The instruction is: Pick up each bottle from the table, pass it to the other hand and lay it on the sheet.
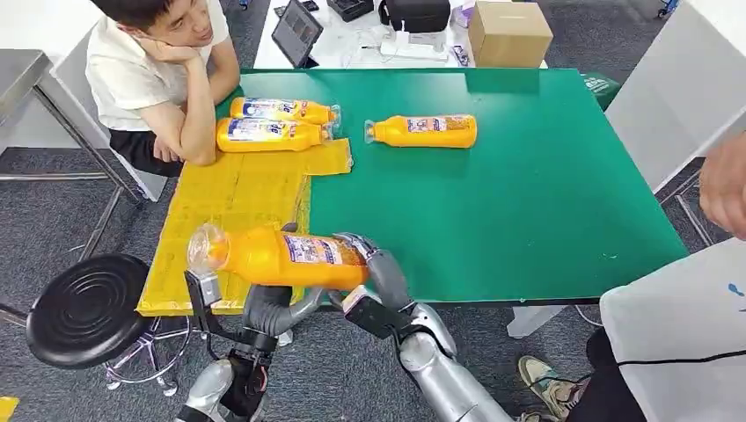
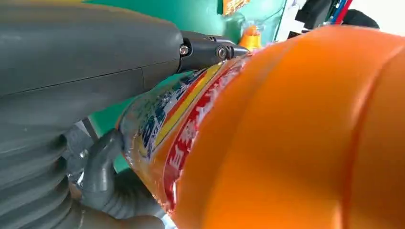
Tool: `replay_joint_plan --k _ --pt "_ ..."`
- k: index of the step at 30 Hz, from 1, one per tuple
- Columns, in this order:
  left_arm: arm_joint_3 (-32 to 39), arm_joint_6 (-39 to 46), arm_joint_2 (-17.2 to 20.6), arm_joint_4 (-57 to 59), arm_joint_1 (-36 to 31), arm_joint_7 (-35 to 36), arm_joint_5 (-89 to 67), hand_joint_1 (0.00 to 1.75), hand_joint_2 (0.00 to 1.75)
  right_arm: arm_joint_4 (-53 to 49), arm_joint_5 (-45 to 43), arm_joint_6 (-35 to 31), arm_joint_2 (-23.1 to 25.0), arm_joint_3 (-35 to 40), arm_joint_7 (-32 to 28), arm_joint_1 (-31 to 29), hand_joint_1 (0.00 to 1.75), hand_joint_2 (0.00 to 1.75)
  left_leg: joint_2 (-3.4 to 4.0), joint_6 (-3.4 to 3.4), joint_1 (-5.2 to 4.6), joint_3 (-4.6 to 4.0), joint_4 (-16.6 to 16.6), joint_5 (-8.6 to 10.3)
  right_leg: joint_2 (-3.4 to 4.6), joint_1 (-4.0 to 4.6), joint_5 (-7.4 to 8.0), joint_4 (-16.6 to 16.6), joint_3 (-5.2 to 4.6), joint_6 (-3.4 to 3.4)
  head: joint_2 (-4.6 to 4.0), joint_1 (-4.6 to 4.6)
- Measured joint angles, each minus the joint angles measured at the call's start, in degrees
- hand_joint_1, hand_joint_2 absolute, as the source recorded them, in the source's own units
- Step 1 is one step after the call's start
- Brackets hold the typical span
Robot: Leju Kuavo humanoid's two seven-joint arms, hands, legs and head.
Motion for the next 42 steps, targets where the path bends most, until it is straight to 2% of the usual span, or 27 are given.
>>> replay_joint_plan --k 2,8,9,10,11,12,24,26,28,29,30,31,34,35,42 --pt "-0.1 -0.3 0.0 0.0 0.0 -0.1 0.5 0.00 1.75 0.4 -0.3 -0.1 0.0 0.4 -0.1 -0.2 1.52 1.75 0.00 0.00 0.00 -0.01 0.0 0.00 0.00 0.00 0.00 0.0 0.00 0.00 0.00 0.02" --pt "-0.4 -2.1 -0.1 -1.5 0.1 -1.5 3.0 0.00 1.75 2.5 -1.4 -0.1 0.3 1.3 -0.8 -0.7 1.66 1.75 0.00 0.00 0.00 -0.02 0.0 0.00 0.00 0.00 0.00 0.0 0.00 0.00 0.00 0.02" --pt "-0.4 -2.2 -0.1 -1.7 0.1 -1.7 3.3 0.17 1.75 2.8 -1.5 -0.1 0.3 1.4 -0.8 -0.8 1.64 1.75 0.00 0.00 0.00 -0.02 0.0 0.00 0.00 0.00 0.00 0.0 -0.01 0.00 0.00 0.02" --pt "-0.4 -2.3 -0.2 -1.8 0.1 -2.0 3.5 1.01 1.75 3.2 -1.5 0.1 0.4 1.6 -0.8 -1.0 1.64 1.75 -0.01 0.00 0.00 -0.02 0.0 0.00 0.00 0.00 0.00 0.0 0.00 0.00 0.00 0.02" --pt "-0.4 -2.3 -0.2 -1.9 0.1 -2.1 3.5 1.47 1.75 3.4 -1.5 0.1 0.5 1.6 -0.8 -1.1 1.64 1.75 0.00 0.00 0.00 -0.02 0.0 0.00 0.00 0.00 0.00 0.0 -0.01 0.00 0.00 0.02" --pt "-0.4 -2.3 -0.2 -1.9 0.1 -2.2 3.7 1.75 1.75 3.6 -1.5 0.2 0.5 1.7 -0.9 -1.2 1.66 1.75 0.00 0.00 0.00 -0.01 0.0 0.00 0.00 0.00 0.00 0.0 -0.01 0.00 0.00 0.00" --pt "0.0 -2.0 -0.7 -1.9 0.1 -3.0 5.1 1.75 1.75 4.3 -0.3 -0.2 0.9 3.3 -1.0 -1.3 1.66 1.75 0.00 0.00 0.00 -0.02 0.0 0.00 0.00 0.00 0.00 0.0 -0.02 0.00 0.00 0.02" --pt "0.2 -2.0 -0.7 -1.9 0.1 -3.0 5.1 1.75 1.75 4.3 0.1 -0.3 0.9 3.5 -1.0 -1.3 1.71 1.75 0.00 0.00 0.00 -0.02 0.0 0.00 0.00 0.00 0.00 0.0 -0.02 0.00 0.00 0.02" --pt "0.2 -2.0 -0.7 -2.0 0.1 -3.2 5.1 1.75 1.75 4.3 0.3 -0.4 0.9 3.7 -0.9 -1.4 1.61 1.75 0.00 0.00 0.00 -0.02 0.0 0.00 0.00 0.00 0.00 0.0 -0.02 0.00 0.00 0.02" --pt "0.3 -2.0 -0.7 -2.1 0.1 -3.2 5.1 1.75 1.75 4.3 0.4 -0.4 0.9 3.8 -0.8 -1.4 1.47 1.75 0.00 0.00 0.00 -0.02 0.0 0.00 0.00 0.00 0.00 0.0 -0.02 0.00 0.00 0.02" --pt "0.5 -2.0 -0.7 -2.1 0.0 -3.2 5.1 1.75 1.75 4.3 0.5 -0.5 1.0 3.9 -0.6 -1.6 0.93 1.75 0.00 0.00 0.00 -0.02 0.0 0.00 0.00 0.00 0.00 0.0 -0.03 0.00 0.00 0.02" --pt "0.6 -2.1 -0.7 -2.1 -0.1 -3.3 5.1 1.75 1.75 4.3 0.4 -0.5 1.0 4.1 -0.4 -1.7 0.00 1.75 0.00 0.00 0.00 -0.02 0.0 0.00 0.00 0.00 0.00 0.0 -0.03 0.00 0.00 0.00" --pt "0.8 -2.3 -0.7 -2.1 -0.4 -3.7 4.9 1.75 1.75 4.3 -0.1 0.4 1.0 4.5 0.0 -2.1 0.00 1.75 0.00 0.00 0.00 -0.01 0.0 0.00 0.00 0.00 0.00 0.0 -0.02 0.00 0.00 0.02" --pt "0.9 -2.5 -0.7 -2.2 -0.5 -3.9 4.8 1.75 1.75 4.3 -0.3 1.1 1.0 4.7 0.1 -2.0 0.00 0.00 0.00 0.00 0.00 -0.02 0.0 0.00 0.00 0.00 0.00 0.0 -0.03 0.00 0.00 0.02" --pt "1.4 -3.3 -0.7 -3.7 -0.5 -5.1 4.0 1.75 1.75 4.3 -1.7 5.1 1.1 6.0 -1.1 -1.7 0.00 0.00 0.00 0.00 0.00 -0.04 0.0 0.00 0.00 0.00 0.00 0.0 -0.06 0.00 0.00 0.02"
